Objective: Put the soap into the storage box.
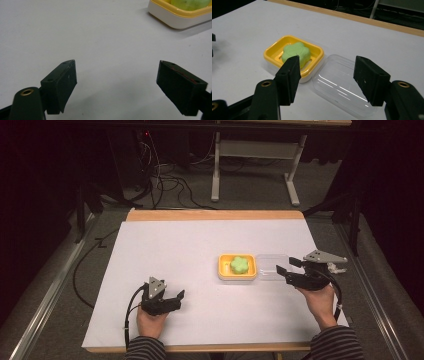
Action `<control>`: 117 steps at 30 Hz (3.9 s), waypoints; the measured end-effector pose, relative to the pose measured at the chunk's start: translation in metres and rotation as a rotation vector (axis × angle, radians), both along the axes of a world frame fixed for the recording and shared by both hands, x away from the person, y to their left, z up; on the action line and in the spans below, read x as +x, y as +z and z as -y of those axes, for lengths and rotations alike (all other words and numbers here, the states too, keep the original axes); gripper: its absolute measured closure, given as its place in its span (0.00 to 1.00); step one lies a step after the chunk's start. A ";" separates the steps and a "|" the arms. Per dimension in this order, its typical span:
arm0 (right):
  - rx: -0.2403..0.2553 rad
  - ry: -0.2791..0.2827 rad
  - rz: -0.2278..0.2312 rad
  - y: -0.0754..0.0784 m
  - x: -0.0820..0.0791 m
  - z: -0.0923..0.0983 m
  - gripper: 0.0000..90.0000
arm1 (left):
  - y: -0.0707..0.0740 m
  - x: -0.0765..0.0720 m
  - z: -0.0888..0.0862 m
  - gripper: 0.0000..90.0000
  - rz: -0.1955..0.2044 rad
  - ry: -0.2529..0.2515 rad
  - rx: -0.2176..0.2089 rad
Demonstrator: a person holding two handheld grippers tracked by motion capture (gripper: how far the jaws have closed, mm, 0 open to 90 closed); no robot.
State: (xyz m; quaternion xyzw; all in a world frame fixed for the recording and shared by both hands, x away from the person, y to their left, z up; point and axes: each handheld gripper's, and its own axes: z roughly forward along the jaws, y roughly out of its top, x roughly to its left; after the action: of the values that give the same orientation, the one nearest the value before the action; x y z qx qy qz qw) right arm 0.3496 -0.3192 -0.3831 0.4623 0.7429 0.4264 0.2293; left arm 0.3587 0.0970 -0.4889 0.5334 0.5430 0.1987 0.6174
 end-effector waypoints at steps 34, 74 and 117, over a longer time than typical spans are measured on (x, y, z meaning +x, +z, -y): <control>0.035 -0.019 0.020 -0.013 -0.040 0.019 0.43 | 0.000 0.000 -0.001 0.19 0.003 -0.003 0.000; 0.052 0.011 -0.005 -0.043 -0.055 0.002 0.43 | 0.000 -0.001 -0.001 0.19 0.004 -0.003 -0.007; -0.008 0.008 -0.073 -0.070 -0.030 -0.022 0.43 | 0.000 -0.001 -0.001 0.19 0.006 -0.004 -0.002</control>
State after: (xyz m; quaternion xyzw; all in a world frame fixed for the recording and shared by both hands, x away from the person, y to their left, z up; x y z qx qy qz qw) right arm 0.3192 -0.2976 -0.4528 0.4734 0.7543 0.4075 0.2022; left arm 0.3578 0.0979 -0.4885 0.5333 0.5403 0.1987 0.6198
